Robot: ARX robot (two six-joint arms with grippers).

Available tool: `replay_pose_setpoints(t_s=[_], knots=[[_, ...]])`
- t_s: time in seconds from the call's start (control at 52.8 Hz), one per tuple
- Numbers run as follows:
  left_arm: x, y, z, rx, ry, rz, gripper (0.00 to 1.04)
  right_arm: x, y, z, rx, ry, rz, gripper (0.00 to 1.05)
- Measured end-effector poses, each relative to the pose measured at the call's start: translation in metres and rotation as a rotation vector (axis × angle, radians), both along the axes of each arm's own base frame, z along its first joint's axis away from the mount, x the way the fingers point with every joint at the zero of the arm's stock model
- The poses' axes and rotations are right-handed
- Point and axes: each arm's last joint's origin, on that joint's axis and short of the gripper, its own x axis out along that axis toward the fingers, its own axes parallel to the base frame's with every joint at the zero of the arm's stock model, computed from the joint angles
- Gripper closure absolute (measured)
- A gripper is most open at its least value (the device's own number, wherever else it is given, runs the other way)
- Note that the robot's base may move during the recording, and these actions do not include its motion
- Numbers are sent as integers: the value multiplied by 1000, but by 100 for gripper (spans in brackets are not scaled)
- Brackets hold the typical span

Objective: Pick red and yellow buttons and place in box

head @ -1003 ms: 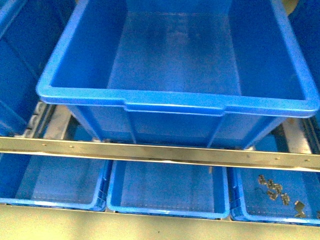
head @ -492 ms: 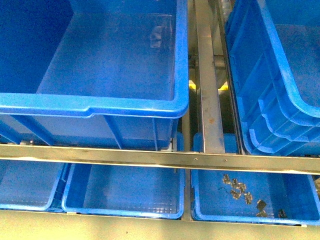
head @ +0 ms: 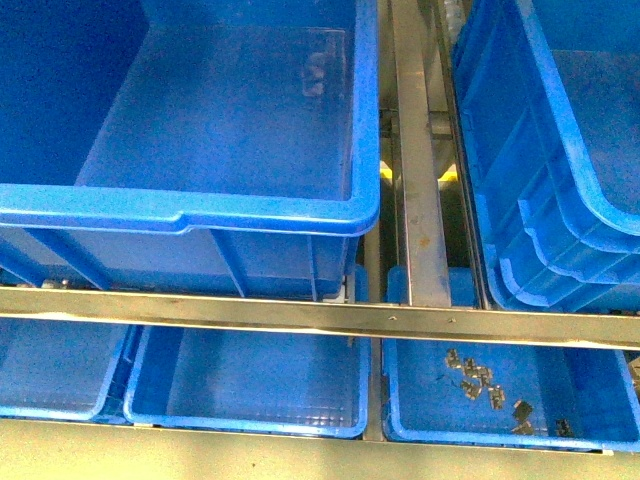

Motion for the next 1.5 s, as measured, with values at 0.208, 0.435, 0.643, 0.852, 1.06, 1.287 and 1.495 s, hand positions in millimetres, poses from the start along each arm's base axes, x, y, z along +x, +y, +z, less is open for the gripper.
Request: replay_pose_setpoints(t_s=[0.208,0.435,0.643,0.852,1.06,1.287,1.495], knots=[[0,0,0,0,0,0,102,2,-16,-3,2,23,-67,79],[0,0,0,0,0,0,102,4,-19,-4,15,15,-54,79],[0,0,0,1,0,-1,102,22,-22,-17,30,56,-56,79],[0,0,0,1,0,0,102,93,-22,-12,31,79,-59,79],[0,0,0,1,0,0,102,185,-26,-21,35,156,-146,79],[0,0,0,1,0,0,102,259,-32,-50,45,300,-213,79],[0,0,0,1,0,0,102,283,-40,-94,27,531,-249,79]])
